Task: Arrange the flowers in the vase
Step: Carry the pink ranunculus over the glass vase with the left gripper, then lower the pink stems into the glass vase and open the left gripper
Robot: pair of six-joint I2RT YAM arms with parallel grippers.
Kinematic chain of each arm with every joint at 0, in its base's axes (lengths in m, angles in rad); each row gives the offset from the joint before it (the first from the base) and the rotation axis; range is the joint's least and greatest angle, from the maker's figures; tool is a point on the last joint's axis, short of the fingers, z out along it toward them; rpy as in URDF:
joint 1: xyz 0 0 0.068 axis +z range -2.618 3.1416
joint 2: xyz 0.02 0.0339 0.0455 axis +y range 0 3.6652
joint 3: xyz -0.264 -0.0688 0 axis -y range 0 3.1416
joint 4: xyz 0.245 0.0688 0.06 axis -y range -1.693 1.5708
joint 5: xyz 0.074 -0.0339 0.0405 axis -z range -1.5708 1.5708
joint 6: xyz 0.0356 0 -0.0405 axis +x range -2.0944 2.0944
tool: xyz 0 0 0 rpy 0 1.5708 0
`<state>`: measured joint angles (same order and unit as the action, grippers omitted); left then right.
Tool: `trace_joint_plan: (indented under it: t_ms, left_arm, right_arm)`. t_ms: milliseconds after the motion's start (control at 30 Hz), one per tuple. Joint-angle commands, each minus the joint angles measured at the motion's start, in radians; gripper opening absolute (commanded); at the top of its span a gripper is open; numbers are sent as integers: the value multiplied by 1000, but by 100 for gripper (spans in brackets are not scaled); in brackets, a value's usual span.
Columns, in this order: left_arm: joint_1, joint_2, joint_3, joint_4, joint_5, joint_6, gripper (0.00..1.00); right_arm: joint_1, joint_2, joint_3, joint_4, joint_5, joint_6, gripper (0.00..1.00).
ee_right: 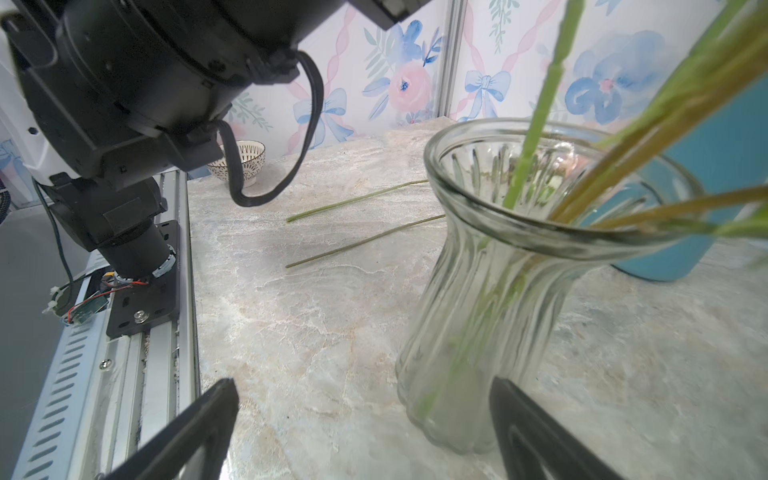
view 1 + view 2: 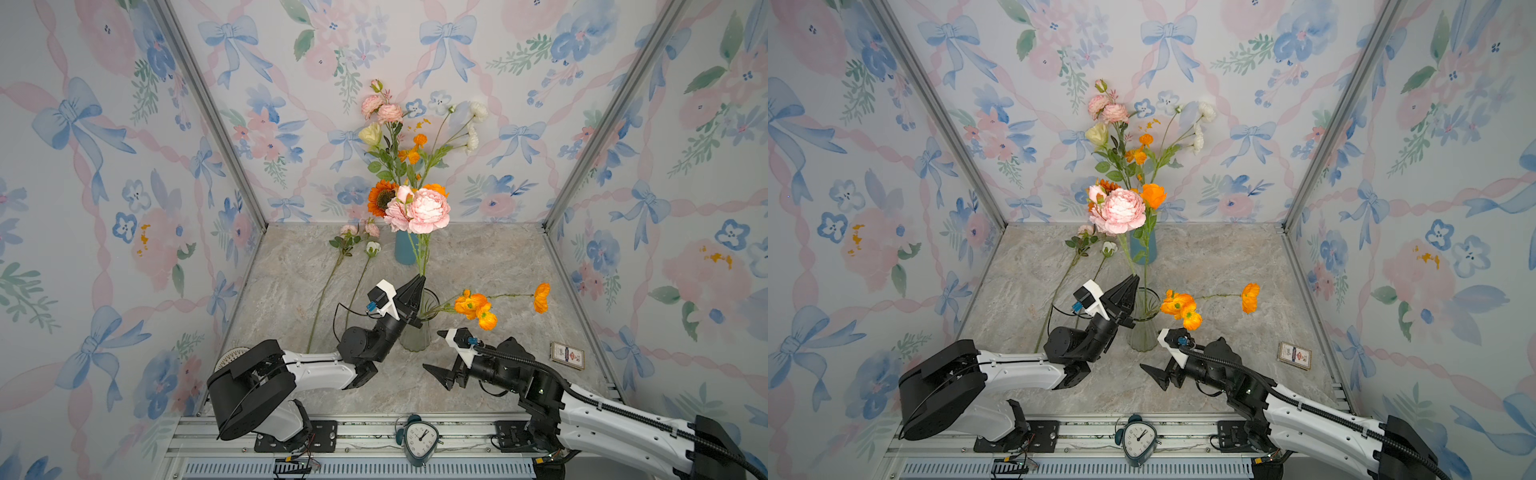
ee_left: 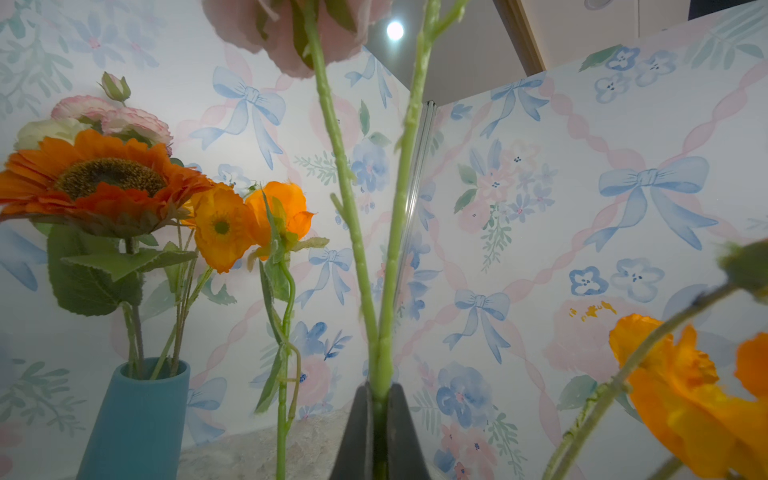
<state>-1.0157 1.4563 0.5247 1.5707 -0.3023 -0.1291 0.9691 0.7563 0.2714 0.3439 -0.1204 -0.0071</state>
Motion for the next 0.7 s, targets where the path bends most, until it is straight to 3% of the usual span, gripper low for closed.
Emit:
trace_joint_plan:
  t_ms: [0,333,667]
  left_arm:
    - [-28,12,-22,44,-69,54,0]
    - [-36,51,-66,45,-143,33,4]
    - [-35,62,-94,43,-218,-4,15]
  right_arm:
    - [-10,-14,-5,14,-8,11,97]
    - [-10,-11,-4,13,-8,10,97]
    - [-10,-7,-3,14,-12,9,97]
